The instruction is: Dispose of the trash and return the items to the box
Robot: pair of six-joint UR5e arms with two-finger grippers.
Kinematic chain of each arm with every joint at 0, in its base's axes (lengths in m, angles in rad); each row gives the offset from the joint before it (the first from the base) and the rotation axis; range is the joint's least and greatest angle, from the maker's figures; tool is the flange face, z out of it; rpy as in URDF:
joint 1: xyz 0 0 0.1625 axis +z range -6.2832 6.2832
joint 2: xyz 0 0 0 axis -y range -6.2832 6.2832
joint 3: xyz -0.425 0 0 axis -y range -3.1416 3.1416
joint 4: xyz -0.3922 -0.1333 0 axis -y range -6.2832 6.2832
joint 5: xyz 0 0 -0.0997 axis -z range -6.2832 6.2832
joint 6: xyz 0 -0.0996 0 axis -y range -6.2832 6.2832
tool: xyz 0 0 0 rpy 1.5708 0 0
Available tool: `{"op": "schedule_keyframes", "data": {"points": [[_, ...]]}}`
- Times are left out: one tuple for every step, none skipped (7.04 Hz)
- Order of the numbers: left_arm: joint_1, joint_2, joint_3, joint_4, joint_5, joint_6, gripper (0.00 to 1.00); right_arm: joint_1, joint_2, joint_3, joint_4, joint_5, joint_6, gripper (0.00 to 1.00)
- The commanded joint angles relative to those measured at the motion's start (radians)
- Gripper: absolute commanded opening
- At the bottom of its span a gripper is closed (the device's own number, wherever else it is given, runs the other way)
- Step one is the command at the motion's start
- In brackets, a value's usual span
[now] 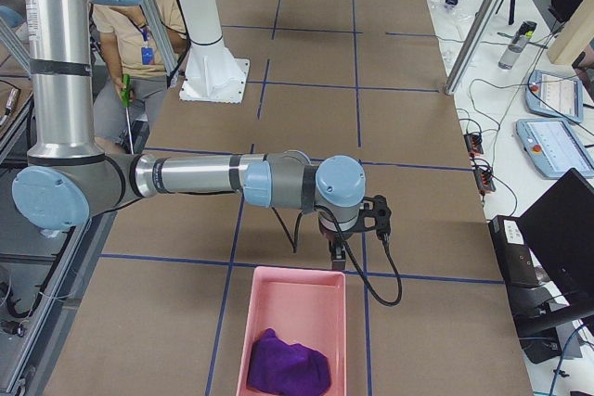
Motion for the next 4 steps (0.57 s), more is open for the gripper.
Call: {"op": "schedule_keyframes", "data": {"points": [[0.058, 0.006, -0.034, -0.003, -0.023, -0.071, 1.00, -0.022, 0.007, 0.006, -0.002, 0.003, 0.032, 1.00], [0.069, 0.012, -0.034, -0.001, -0.024, -0.066, 1.00, -0.031, 0.015, 0.006, -0.002, 0.003, 0.039, 1.00], [0.069, 0.038, -0.034, -0.007, -0.031, -0.058, 1.00, -0.037, 0.016, 0.006, -0.002, 0.002, 0.043, 1.00], [0.070, 0.050, -0.032, -0.007, -0.031, -0.058, 1.00, -0.040, 0.016, 0.006, -0.002, 0.005, 0.043, 1.00]]}}
